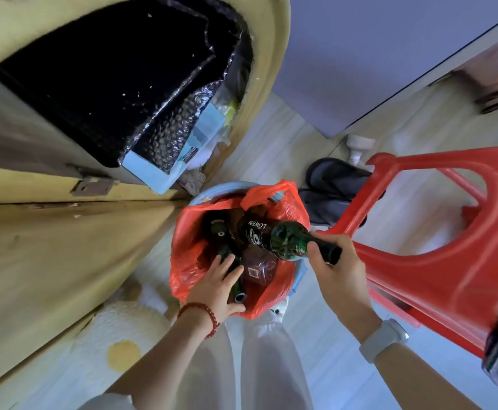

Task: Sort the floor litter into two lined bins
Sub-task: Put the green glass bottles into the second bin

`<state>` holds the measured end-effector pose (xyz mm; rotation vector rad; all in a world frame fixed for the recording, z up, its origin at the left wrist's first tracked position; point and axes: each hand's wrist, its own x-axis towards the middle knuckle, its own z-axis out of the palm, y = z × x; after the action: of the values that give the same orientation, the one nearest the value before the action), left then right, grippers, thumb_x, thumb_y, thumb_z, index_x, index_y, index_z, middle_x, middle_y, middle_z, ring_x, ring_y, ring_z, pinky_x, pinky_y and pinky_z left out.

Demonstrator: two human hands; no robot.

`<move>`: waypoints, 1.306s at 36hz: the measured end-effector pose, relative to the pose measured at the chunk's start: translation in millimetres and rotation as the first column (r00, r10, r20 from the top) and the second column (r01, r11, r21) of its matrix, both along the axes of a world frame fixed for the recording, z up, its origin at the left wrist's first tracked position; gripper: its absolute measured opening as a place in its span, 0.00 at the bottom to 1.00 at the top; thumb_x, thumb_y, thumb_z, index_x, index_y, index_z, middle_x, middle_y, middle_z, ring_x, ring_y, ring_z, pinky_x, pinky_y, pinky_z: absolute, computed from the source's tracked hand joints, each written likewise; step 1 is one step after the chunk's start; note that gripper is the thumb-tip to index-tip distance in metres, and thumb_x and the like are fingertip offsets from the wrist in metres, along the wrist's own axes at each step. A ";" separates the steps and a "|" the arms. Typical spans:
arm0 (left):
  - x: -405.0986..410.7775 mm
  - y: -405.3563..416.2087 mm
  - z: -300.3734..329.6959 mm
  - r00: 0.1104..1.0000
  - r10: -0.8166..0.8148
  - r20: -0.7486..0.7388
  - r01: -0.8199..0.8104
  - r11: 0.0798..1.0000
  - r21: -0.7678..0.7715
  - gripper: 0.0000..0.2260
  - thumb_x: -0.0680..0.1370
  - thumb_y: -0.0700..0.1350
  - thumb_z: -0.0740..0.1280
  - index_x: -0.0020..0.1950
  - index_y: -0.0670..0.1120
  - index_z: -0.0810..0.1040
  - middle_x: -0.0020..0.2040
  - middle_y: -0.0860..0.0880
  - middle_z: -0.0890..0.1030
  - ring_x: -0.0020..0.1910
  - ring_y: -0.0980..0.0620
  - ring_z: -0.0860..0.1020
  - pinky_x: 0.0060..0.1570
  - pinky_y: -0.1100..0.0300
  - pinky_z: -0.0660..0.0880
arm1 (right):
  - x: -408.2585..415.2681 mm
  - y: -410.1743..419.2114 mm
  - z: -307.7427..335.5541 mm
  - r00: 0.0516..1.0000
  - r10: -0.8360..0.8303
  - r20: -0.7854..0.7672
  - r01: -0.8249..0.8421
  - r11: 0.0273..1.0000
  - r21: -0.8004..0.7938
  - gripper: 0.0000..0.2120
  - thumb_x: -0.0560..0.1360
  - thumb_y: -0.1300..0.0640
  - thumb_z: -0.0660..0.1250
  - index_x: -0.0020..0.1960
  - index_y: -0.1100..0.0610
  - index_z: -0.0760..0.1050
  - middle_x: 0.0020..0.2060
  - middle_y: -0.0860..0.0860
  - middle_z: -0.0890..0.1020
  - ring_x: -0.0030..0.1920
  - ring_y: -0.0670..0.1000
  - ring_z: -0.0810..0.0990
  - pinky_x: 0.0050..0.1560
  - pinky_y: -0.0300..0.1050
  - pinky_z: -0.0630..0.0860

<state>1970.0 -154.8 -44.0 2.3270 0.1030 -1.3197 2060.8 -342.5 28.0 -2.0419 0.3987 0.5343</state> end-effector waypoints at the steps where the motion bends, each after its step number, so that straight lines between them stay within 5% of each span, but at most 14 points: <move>1: -6.0 -0.9 -1.4 1.000 -0.030 -0.010 0.030 0.999 0.011 0.35 0.74 0.58 0.65 0.76 0.52 0.52 0.77 0.53 0.42 0.76 0.51 0.41 0.73 0.55 0.51 | 0.4 2.2 -2.3 1.000 0.008 0.000 -0.008 1.000 0.009 0.06 0.74 0.61 0.67 0.50 0.58 0.73 0.35 0.45 0.77 0.30 0.36 0.74 0.32 0.27 0.70; 9: -36.2 9.7 -9.0 0.988 -0.150 -0.046 0.154 0.981 0.117 0.33 0.75 0.67 0.49 0.76 0.53 0.52 0.77 0.52 0.46 0.76 0.51 0.42 0.73 0.46 0.43 | -14.0 35.6 -29.1 0.998 -0.054 -0.010 0.055 0.997 0.055 0.09 0.75 0.61 0.66 0.54 0.60 0.73 0.37 0.43 0.76 0.32 0.34 0.75 0.36 0.25 0.70; 11: -38.8 16.1 -8.0 0.987 -0.154 -0.036 0.157 0.977 0.145 0.29 0.78 0.63 0.51 0.76 0.53 0.52 0.77 0.52 0.47 0.76 0.50 0.41 0.72 0.44 0.40 | -18.0 39.6 -33.3 0.998 -0.044 -0.032 0.045 0.998 0.043 0.11 0.74 0.61 0.66 0.56 0.58 0.74 0.38 0.48 0.79 0.30 0.35 0.74 0.35 0.23 0.68; 14: -39.3 26.6 -5.5 0.990 -0.139 -0.023 0.140 0.967 0.214 0.27 0.78 0.61 0.52 0.75 0.54 0.52 0.77 0.49 0.47 0.76 0.48 0.40 0.70 0.41 0.36 | -27.9 37.8 -38.5 0.973 0.202 -0.109 -0.203 0.979 0.003 0.17 0.74 0.59 0.67 0.62 0.51 0.73 0.56 0.52 0.80 0.38 0.35 0.78 0.42 0.24 0.71; 16: -39.1 32.5 -5.5 0.989 -0.143 -0.042 0.149 0.960 0.239 0.29 0.77 0.63 0.53 0.75 0.54 0.52 0.77 0.48 0.46 0.75 0.45 0.38 0.70 0.41 0.36 | -34.8 32.1 -39.8 0.888 0.434 -0.153 -0.448 0.891 -0.075 0.21 0.74 0.57 0.66 0.66 0.49 0.70 0.66 0.48 0.73 0.51 0.48 0.80 0.52 0.34 0.74; 19: -40.9 37.8 -5.8 0.987 -0.155 -0.041 0.160 0.951 0.264 0.31 0.76 0.65 0.54 0.75 0.55 0.52 0.77 0.46 0.42 0.75 0.44 0.37 0.70 0.40 0.36 | -37.3 27.3 -37.9 0.778 0.581 -0.239 -0.624 0.761 -0.181 0.22 0.76 0.57 0.61 0.70 0.51 0.65 0.52 0.55 0.79 0.43 0.57 0.79 0.45 0.45 0.74; 22: -43.2 40.3 -3.8 0.996 -0.083 0.033 0.070 0.954 0.290 0.33 0.75 0.64 0.56 0.76 0.52 0.50 0.76 0.44 0.38 0.75 0.44 0.36 0.71 0.41 0.39 | -35.3 23.6 -35.1 0.850 0.437 -0.295 -0.488 0.863 -0.129 0.21 0.76 0.57 0.60 0.69 0.51 0.67 0.35 0.55 0.76 0.28 0.51 0.71 0.27 0.33 0.67; 25: -45.0 43.4 -4.3 0.995 0.055 0.088 -0.079 0.951 0.300 0.37 0.75 0.61 0.61 0.76 0.48 0.47 0.75 0.42 0.35 0.75 0.44 0.37 0.73 0.44 0.44 | -33.1 19.1 -31.9 0.906 0.314 -0.285 -0.343 0.938 -0.057 0.18 0.76 0.55 0.61 0.66 0.53 0.71 0.35 0.55 0.79 0.28 0.49 0.72 0.24 0.30 0.66; 30: -46.2 48.1 -5.0 0.996 0.081 0.042 -0.089 0.953 0.288 0.40 0.76 0.57 0.60 0.76 0.43 0.39 0.74 0.42 0.32 0.75 0.44 0.39 0.73 0.47 0.48 | -26.4 30.0 -33.2 0.880 0.374 -0.291 -0.401 0.916 -0.034 0.21 0.77 0.57 0.61 0.69 0.48 0.67 0.32 0.49 0.75 0.27 0.47 0.70 0.26 0.30 0.68; 34: -45.3 49.4 -4.8 0.998 0.052 0.025 -0.058 0.946 0.318 0.40 0.77 0.57 0.59 0.75 0.41 0.37 0.74 0.43 0.31 0.75 0.47 0.38 0.73 0.47 0.49 | -23.0 48.1 -58.4 0.757 0.602 -0.253 -0.651 0.730 -0.209 0.24 0.77 0.60 0.59 0.72 0.52 0.62 0.58 0.55 0.77 0.55 0.57 0.77 0.56 0.47 0.73; 39: -47.9 49.1 -8.2 1.000 0.015 0.022 -0.022 0.936 0.352 0.40 0.77 0.57 0.58 0.75 0.41 0.36 0.74 0.45 0.30 0.75 0.49 0.36 0.73 0.46 0.48 | -33.6 40.6 -86.4 0.539 0.746 -0.390 -0.799 0.306 -0.518 0.28 0.76 0.64 0.55 0.74 0.52 0.55 0.69 0.55 0.66 0.70 0.57 0.64 0.68 0.49 0.58; 42: -48.9 47.8 -10.3 0.999 0.016 0.035 -0.027 0.935 0.355 0.40 0.77 0.58 0.58 0.75 0.41 0.36 0.73 0.45 0.29 0.75 0.49 0.36 0.73 0.46 0.48 | -37.3 31.8 -94.6 0.516 0.762 -0.392 -0.800 0.264 -0.540 0.28 0.78 0.62 0.55 0.75 0.51 0.51 0.74 0.54 0.59 0.75 0.53 0.51 0.73 0.50 0.45; 47: -47.0 50.3 -7.3 0.998 0.038 0.042 -0.050 0.942 0.332 0.37 0.78 0.56 0.59 0.76 0.44 0.40 0.74 0.45 0.31 0.75 0.49 0.36 0.73 0.47 0.48 | -32.9 29.2 -92.4 0.375 0.793 -0.480 -0.869 0.121 -0.479 0.29 0.80 0.56 0.52 0.76 0.52 0.43 0.76 0.56 0.49 0.76 0.57 0.44 0.73 0.55 0.41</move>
<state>1923.0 -104.5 -51.3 2.6082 0.3936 -1.3225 2027.9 -313.3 -64.4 -2.8891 -0.7898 1.3674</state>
